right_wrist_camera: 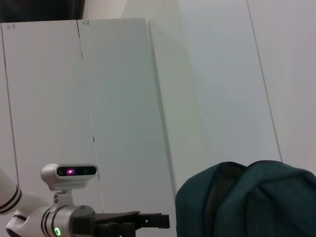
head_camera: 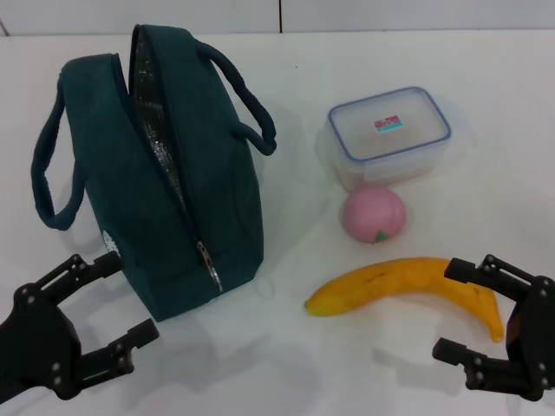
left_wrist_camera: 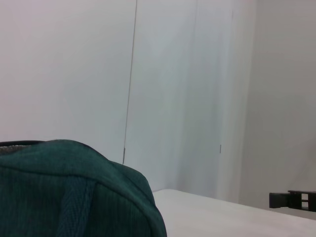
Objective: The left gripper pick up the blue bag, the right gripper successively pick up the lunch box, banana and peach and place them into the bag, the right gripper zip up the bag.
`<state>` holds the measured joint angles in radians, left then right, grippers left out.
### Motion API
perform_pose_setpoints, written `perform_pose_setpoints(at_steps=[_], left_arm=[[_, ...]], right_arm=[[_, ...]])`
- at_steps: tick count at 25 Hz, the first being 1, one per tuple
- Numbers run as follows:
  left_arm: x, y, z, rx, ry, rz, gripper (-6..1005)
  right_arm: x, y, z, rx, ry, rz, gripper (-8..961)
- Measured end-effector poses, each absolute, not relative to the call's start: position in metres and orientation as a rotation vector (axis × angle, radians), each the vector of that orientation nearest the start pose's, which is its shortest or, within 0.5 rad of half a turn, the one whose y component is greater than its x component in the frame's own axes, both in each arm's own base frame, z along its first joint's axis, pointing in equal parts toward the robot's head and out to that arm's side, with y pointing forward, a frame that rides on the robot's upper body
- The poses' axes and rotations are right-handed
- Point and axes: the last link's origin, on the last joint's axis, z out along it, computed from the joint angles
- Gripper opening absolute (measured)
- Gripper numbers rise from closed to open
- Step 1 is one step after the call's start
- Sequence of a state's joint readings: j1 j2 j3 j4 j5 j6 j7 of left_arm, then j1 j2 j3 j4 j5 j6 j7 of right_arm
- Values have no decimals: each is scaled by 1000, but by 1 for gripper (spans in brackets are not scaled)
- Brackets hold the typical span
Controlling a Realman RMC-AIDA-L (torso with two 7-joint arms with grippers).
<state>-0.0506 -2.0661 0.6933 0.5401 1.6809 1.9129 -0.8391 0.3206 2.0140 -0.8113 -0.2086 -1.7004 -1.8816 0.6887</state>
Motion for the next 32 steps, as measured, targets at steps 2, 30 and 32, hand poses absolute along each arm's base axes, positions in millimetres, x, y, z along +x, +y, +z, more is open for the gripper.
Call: perform_pose_setpoints(at_steps=[2, 30, 32], left_arm=[[-331, 166, 21, -2418, -392, -1060, 886], [-320, 223, 110, -2326, -1065, -1268, 883], [-320, 235, 123, -2302, -1154, -1213, 882]], right_arm=[[293, 209, -19, -2601, 266, 1225, 868], [293, 210, -19, -2598, 279, 1225, 868], [293, 211, -19, -2596, 278, 1226, 868]])
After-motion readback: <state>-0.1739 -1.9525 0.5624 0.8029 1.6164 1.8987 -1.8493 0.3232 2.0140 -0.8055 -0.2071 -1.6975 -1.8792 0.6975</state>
